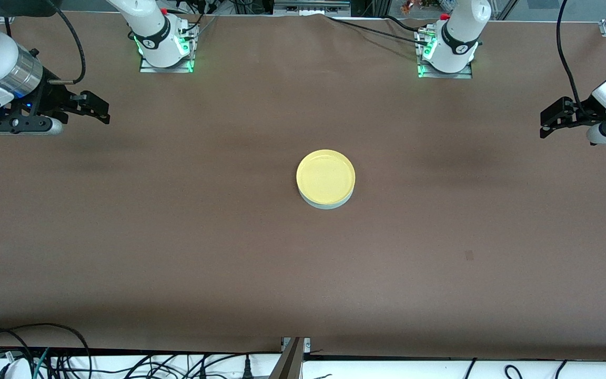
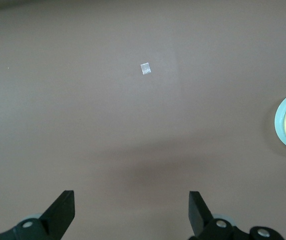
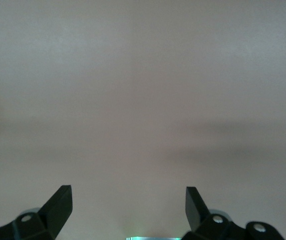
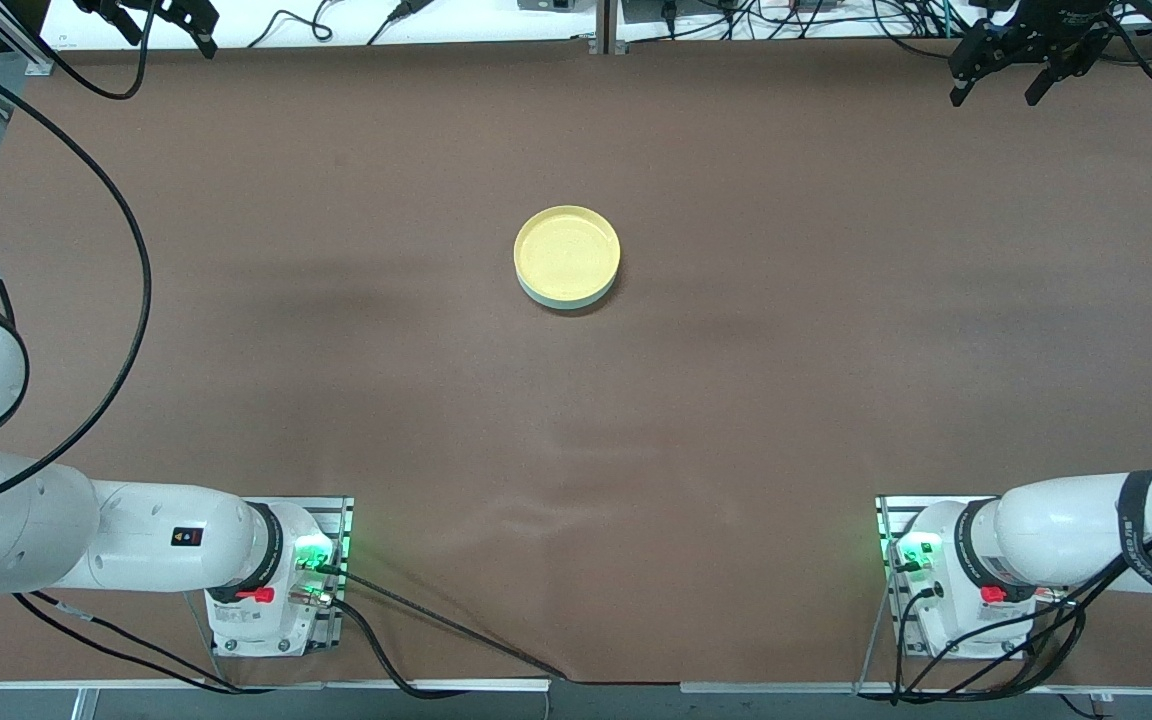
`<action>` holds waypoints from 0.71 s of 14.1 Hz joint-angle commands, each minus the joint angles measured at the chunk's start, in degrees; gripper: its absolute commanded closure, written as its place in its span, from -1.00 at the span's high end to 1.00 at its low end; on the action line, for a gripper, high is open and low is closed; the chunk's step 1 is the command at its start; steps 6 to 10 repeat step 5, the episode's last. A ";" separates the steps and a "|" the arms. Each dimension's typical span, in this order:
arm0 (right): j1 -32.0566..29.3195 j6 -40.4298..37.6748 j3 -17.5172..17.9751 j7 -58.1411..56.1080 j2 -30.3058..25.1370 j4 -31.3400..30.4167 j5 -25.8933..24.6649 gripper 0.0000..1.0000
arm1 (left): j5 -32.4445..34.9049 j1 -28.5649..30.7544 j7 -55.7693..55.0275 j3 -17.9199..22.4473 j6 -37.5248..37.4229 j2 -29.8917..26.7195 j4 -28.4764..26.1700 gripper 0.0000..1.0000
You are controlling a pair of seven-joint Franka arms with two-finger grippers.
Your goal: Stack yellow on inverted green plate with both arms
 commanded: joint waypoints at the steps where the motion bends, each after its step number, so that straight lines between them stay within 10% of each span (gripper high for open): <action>1: -1.22 0.12 1.41 -0.93 -1.01 -1.18 -1.24 1.00 | -0.87 0.31 -0.05 -0.13 -1.20 1.04 2.03 1.00; 10: -1.22 0.12 1.50 -0.85 -1.01 -1.18 -1.24 1.00 | -0.87 0.31 -0.05 -0.13 -1.20 0.95 2.03 1.00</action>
